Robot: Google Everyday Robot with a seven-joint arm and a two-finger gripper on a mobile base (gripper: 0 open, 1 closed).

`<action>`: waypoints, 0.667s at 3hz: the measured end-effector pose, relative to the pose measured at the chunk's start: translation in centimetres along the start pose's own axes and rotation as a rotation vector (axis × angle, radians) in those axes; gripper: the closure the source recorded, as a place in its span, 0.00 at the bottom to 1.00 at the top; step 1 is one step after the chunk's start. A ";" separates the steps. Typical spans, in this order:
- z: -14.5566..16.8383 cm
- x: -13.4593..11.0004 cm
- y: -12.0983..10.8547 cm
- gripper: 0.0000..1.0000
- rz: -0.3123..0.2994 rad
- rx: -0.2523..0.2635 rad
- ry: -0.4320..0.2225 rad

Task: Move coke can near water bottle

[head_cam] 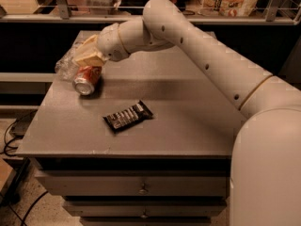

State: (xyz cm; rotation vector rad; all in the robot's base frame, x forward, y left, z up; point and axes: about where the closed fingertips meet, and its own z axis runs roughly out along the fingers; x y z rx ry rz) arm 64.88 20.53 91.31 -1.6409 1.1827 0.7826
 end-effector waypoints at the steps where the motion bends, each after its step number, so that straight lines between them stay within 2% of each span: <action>1: 0.5 -0.1 0.2 0.00 -0.002 -0.008 -0.002; 2: 0.5 -0.1 0.2 0.00 -0.002 -0.008 -0.002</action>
Offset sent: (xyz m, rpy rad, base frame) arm -0.0010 0.0026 -0.0005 -0.0006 -0.0002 0.0046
